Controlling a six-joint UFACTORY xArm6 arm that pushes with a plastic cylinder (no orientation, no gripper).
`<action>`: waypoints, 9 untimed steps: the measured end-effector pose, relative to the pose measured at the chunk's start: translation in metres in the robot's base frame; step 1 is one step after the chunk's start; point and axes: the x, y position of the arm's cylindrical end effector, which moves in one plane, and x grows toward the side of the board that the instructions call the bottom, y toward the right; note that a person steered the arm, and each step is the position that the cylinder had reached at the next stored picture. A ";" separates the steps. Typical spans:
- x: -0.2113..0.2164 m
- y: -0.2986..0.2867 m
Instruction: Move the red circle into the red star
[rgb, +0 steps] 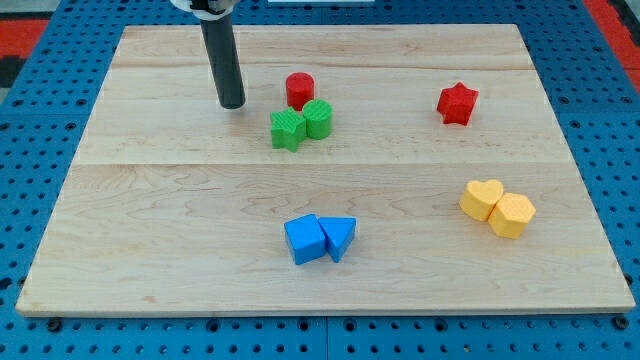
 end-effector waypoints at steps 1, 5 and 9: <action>0.000 0.024; -0.037 0.148; -0.026 0.163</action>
